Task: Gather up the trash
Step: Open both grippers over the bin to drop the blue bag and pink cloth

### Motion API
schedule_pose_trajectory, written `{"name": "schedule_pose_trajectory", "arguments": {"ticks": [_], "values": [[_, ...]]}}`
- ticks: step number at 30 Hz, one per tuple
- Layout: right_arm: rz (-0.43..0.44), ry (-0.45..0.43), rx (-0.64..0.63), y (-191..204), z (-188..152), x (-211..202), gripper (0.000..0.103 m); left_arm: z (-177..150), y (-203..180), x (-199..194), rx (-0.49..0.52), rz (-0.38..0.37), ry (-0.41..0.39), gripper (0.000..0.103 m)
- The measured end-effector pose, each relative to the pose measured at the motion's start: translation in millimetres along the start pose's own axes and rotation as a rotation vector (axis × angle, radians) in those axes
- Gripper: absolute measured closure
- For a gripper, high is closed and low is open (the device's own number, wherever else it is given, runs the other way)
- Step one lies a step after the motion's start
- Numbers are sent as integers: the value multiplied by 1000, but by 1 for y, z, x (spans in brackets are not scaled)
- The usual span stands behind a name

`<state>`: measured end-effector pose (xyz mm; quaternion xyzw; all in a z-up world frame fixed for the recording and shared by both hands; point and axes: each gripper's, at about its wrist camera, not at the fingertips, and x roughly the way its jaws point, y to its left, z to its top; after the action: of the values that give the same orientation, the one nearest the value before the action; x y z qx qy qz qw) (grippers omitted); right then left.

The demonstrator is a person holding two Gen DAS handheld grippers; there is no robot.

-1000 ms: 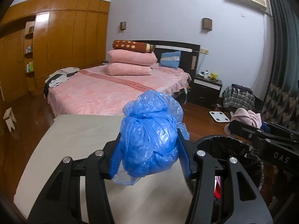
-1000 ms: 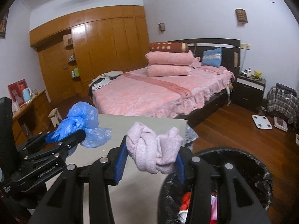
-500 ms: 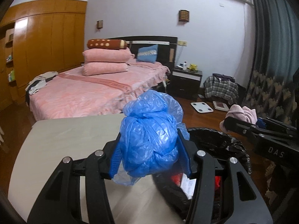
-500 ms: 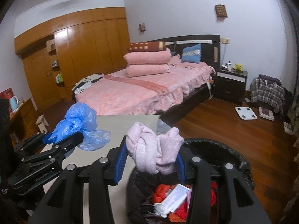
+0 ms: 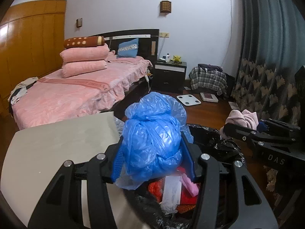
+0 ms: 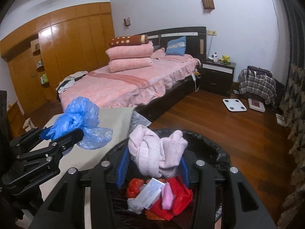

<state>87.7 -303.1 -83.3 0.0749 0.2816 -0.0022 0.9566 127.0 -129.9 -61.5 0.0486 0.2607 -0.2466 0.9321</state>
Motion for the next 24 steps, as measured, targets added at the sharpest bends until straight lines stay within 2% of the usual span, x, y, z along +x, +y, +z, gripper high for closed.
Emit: {"name": "schedule_pose_trajectory", "arguments": {"ticks": [10,12,13,14,17,22,24], "values": [[-28,33,27,-27,-10,20,56,-3,-14,42,16,-32,67,50],[-38,44,23,-31,-12,24,51,-4,-11,45,14,-46,76,45],[-44,53,23,-34,-14,27,49,-4,-10,47,15,-53,83,39],[-49,57,24,-36,-15,29,45,-5,-10,49,18,-58,92,33],[-59,63,26,-43,-15,32,33,-5,-7,50,16,-57,97,26],[-70,53,38,-49,-19,28,18,-2,-1,49,3,-40,101,19],[-74,45,42,-48,-19,23,9,0,5,44,-8,-17,91,16]]}}
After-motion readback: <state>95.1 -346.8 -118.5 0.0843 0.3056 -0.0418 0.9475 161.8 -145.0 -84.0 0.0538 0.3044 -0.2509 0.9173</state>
